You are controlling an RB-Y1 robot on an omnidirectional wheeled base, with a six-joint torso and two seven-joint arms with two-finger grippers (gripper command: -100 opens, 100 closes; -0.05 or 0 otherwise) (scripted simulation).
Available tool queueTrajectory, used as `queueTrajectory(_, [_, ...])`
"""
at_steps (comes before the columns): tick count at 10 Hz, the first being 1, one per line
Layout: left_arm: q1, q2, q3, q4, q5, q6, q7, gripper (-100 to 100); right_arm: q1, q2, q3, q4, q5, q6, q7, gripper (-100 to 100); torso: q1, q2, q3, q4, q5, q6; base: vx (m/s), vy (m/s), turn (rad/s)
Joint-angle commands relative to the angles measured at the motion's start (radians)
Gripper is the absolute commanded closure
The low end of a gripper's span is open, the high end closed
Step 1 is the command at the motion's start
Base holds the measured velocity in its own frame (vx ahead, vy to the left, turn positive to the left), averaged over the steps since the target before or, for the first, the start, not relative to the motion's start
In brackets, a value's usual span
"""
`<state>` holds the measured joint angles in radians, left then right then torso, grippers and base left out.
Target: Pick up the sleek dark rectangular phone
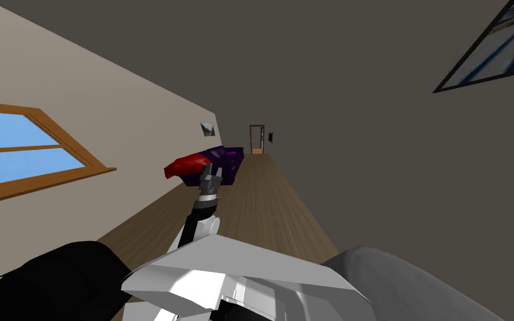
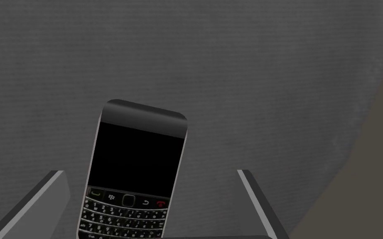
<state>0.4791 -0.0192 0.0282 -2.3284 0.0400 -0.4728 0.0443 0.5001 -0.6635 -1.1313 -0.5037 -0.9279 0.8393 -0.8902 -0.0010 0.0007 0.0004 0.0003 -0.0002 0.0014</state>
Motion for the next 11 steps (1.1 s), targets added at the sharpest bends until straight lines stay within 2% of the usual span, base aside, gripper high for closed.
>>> queueTrajectory(1, [0.000,0.000,0.000,0.000,0.000,0.000,0.000,0,0.008,0.009,-0.013,0.011,-0.012,0.034,-0.030,-100,0.000,0.000,0.000,0.000,0.000,0.000,-0.016,-0.022,0.146])
queueTrajectory(3, [0.000,0.000,0.000,0.000,0.000,0.000,0.000,0,0.008,0.010,-0.025,0.048,-0.028,0.064,-0.051,-100,0.000,0.001,0.000,0.000,0.000,0.000,-0.021,-0.028,0.102])
queueTrajectory(5, [0.000,0.000,0.000,0.000,0.000,0.000,0.000,0,0.009,0.013,-0.024,0.040,-0.026,0.063,-0.052,-100,-0.001,0.001,0.000,0.000,0.000,0.001,-0.009,-0.018,0.019])
queueTrajectory(6, [0.000,0.000,0.000,0.000,0.000,0.000,0.000,0,0.008,0.012,-0.025,0.044,-0.027,0.063,-0.050,0,0.000,0.000,0.000,0.000,0.000,0.001,0.000,0.000,0.000])
queueTrajectory(7, [0.000,0.000,0.000,0.000,0.000,0.000,0.000,0,-0.007,0.011,-0.019,0.060,-0.015,0.044,-0.080,-100,0.001,0.000,0.000,0.000,0.000,0.001,-0.074,0.017,0.216])
queueTrajectory(11, [0.000,0.000,0.000,0.000,0.000,0.000,0.000,0,-0.039,0.009,-0.009,0.093,0.008,0.008,-0.139,-100,0.001,0.007,0.004,0.002,0.000,0.000,-0.118,0.007,0.143])
